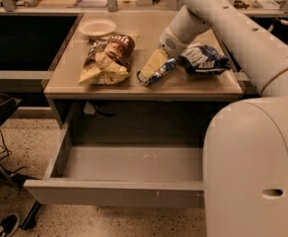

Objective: Place redbull can into top drawer

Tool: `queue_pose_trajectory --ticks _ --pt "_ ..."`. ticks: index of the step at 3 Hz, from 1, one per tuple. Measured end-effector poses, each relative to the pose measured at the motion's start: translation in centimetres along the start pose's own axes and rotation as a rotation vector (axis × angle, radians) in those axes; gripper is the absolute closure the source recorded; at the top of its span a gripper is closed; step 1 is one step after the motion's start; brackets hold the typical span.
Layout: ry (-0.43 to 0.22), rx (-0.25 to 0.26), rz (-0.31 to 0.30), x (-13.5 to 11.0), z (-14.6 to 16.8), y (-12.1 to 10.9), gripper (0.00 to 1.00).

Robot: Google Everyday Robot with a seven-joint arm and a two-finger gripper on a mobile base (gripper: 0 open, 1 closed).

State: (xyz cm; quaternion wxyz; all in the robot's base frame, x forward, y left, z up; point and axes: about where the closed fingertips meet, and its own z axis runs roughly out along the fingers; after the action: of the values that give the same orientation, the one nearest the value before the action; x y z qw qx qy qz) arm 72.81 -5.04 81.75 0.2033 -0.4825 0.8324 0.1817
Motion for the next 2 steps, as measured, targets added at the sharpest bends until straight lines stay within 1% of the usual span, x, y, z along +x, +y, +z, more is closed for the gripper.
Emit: queue_pose_trajectory --ticks 1,2 --pt "0.0 0.0 0.0 0.0 0.0 0.0 0.0" --pt "0.0 0.0 0.0 0.0 0.0 0.0 0.18"
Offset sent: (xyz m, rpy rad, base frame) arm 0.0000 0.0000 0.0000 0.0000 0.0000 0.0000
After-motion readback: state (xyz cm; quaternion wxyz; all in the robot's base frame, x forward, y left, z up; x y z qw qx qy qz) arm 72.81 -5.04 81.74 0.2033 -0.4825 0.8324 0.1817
